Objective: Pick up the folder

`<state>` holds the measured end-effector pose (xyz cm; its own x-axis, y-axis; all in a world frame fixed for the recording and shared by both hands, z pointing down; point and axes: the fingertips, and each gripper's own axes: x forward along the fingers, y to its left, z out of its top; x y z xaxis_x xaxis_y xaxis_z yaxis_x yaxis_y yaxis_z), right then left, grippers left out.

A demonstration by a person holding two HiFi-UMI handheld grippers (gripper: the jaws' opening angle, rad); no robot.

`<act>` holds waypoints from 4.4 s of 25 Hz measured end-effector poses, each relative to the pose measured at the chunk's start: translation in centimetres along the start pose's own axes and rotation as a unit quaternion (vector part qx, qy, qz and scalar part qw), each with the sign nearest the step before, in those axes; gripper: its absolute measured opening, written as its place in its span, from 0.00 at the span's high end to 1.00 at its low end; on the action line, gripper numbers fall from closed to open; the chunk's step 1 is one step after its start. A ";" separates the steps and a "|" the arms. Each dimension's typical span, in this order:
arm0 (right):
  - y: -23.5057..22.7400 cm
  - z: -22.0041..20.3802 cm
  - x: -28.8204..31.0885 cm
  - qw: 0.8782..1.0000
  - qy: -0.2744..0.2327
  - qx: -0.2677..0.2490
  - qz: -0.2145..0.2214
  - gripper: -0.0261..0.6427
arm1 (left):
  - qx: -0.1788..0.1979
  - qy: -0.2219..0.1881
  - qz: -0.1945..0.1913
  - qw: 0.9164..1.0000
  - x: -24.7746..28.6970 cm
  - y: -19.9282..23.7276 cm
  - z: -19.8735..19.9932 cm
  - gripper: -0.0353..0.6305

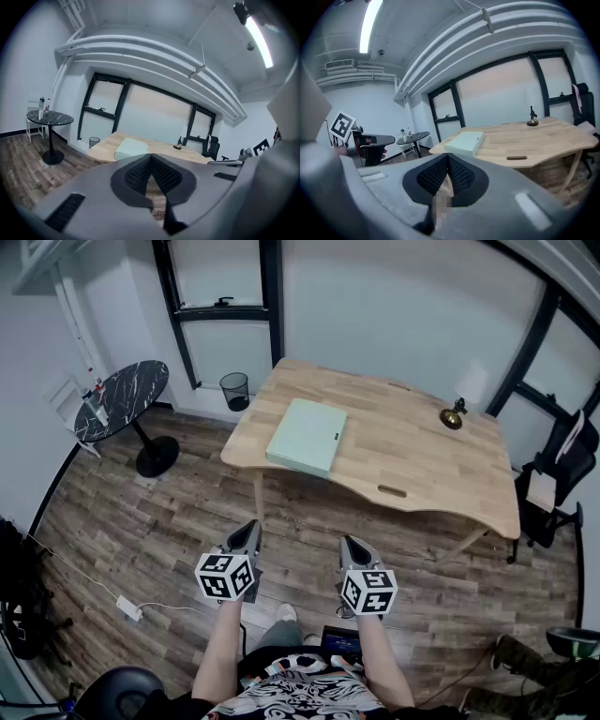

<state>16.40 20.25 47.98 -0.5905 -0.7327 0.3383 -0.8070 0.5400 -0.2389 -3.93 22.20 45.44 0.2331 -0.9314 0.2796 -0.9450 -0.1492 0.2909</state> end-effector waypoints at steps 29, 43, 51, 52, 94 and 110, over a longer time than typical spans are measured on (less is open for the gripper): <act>-8.0 3.0 9.2 0.987 -0.047 0.154 -0.001 0.95 | 0.000 0.026 -0.008 1.000 12.5 5.1 2.3 0.94; -15.6 8.0 26.2 0.973 -0.042 0.161 -0.162 0.95 | 0.008 0.077 -0.090 0.993 33.6 15.6 8.8 0.94; -16.6 8.1 28.3 0.968 -0.012 0.151 -0.202 0.95 | 0.007 0.092 -0.102 0.990 37.3 17.0 9.1 0.94; -16.6 8.1 28.5 0.968 -0.004 0.143 -0.206 0.95 | 0.005 0.095 -0.097 0.991 37.6 17.4 9.1 0.94; -21.9 4.0 38.3 0.969 0.091 0.163 -0.160 0.90 | -0.022 0.166 -0.067 0.984 45.3 21.2 3.3 0.93; -21.9 2.1 41.6 0.959 0.123 0.241 -0.079 0.58 | -0.087 0.218 -0.115 0.965 47.9 20.1 0.2 0.54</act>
<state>9.43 -22.94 65.39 -0.4885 -0.6378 0.5954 -0.8312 0.1327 -0.5399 -11.82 -25.46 64.45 0.5424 -0.6457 0.5374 -0.8130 -0.2424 0.5294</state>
